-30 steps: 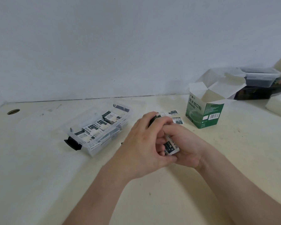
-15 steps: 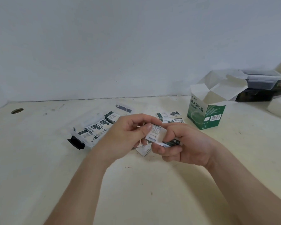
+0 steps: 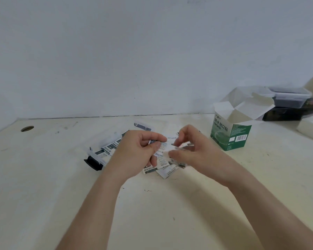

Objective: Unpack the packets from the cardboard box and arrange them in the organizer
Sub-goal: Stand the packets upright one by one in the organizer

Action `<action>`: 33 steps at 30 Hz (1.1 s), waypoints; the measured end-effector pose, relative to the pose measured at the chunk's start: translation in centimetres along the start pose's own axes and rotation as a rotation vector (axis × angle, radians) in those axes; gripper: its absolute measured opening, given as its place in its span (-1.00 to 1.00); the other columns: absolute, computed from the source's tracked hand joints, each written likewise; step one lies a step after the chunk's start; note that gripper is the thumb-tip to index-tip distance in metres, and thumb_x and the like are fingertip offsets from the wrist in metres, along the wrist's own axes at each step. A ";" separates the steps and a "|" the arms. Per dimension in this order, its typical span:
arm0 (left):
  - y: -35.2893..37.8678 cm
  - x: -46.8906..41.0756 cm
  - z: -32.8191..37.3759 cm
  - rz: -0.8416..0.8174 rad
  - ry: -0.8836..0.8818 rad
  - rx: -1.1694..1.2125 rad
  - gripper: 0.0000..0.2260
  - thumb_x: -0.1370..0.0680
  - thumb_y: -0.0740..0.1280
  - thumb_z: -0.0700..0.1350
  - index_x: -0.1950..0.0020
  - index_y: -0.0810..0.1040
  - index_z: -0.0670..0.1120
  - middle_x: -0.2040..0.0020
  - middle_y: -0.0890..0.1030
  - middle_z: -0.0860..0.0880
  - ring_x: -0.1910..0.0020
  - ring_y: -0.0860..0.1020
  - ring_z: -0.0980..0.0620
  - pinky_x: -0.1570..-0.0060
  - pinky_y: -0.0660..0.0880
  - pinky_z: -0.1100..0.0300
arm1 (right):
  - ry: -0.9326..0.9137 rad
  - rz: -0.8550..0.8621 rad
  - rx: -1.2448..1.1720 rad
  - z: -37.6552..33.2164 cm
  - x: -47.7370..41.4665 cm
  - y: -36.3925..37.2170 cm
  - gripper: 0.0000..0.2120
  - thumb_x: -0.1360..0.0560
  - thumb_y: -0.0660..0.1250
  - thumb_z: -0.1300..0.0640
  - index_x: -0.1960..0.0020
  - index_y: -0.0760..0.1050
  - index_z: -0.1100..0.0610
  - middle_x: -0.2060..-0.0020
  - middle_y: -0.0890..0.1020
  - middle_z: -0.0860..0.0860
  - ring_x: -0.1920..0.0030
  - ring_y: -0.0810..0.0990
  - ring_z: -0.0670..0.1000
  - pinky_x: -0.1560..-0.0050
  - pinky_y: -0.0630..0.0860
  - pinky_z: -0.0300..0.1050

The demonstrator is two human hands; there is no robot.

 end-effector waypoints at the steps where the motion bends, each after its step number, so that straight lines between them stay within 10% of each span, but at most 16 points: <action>1: -0.2 -0.1 0.1 0.031 0.004 0.002 -0.83 -0.56 0.32 -0.26 0.06 0.68 -0.05 0.44 0.58 -0.10 0.51 0.51 0.08 0.44 0.43 0.32 | -0.115 0.049 0.210 -0.6 0.1 0.0 -0.72 -0.42 0.47 0.06 0.08 0.35 0.04 0.09 0.56 0.00 0.16 0.61 0.04 0.16 0.55 -0.04; 5: -1.3 -0.3 0.9 0.074 0.011 0.011 -0.84 -0.55 0.33 -0.27 0.07 0.68 -0.07 0.35 0.63 -0.22 0.50 0.52 0.05 0.42 0.44 0.30 | -0.331 0.097 0.776 -3.3 0.6 1.1 -0.73 -0.43 0.44 -0.05 0.20 0.33 -0.06 0.15 0.48 -0.12 0.21 0.45 -0.07 0.26 0.33 -0.31; 11: -3.6 -0.7 1.8 0.039 -0.073 0.130 -0.85 -0.53 0.34 -0.31 0.06 0.68 -0.15 0.37 0.58 -0.13 0.50 0.50 0.07 0.47 0.43 0.34 | -0.400 0.093 1.044 -6.2 0.0 2.5 -0.76 -0.53 0.30 -0.12 0.10 0.31 -0.01 0.16 0.48 -0.09 0.17 0.46 0.04 0.18 0.38 -0.06; 25: -9.7 -5.0 1.2 0.060 -0.210 0.233 -0.86 -0.56 0.32 -0.29 -0.10 0.58 -0.22 0.26 0.57 -0.09 0.48 0.54 0.09 0.46 0.49 0.34 | -0.288 -0.041 0.847 -9.3 -7.4 4.6 -0.87 -0.42 0.44 0.02 0.21 0.50 -0.02 0.24 0.54 -0.14 0.17 0.50 -0.06 0.18 0.41 -0.18; 30: -11.6 -5.3 -0.8 0.273 -0.043 -0.378 -0.90 -0.47 0.36 -0.13 0.10 0.59 0.07 0.17 0.66 0.07 0.30 0.59 0.10 0.29 0.47 0.26 | -0.125 -0.029 0.800 -7.7 -10.1 5.3 -0.87 -0.39 0.47 0.05 0.24 0.54 0.04 0.21 0.65 -0.02 0.16 0.61 0.00 0.16 0.55 -0.14; 33: -11.2 -4.5 -2.3 0.008 -0.050 -0.750 -0.77 -0.44 0.26 -0.19 0.23 0.65 0.10 0.18 0.67 0.14 0.21 0.58 0.15 0.24 0.46 0.30 | -0.082 -0.063 0.831 -6.9 -11.4 6.5 -0.87 -0.38 0.48 0.05 0.22 0.54 0.06 0.21 0.66 -0.01 0.17 0.61 -0.01 0.25 0.50 -0.19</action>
Point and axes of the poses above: each hand's wrist, its own x-axis away from the middle knuckle, its own y-axis out of the palm, z = x × y, the point moved 2 cm from there along -x, towards the middle knuckle
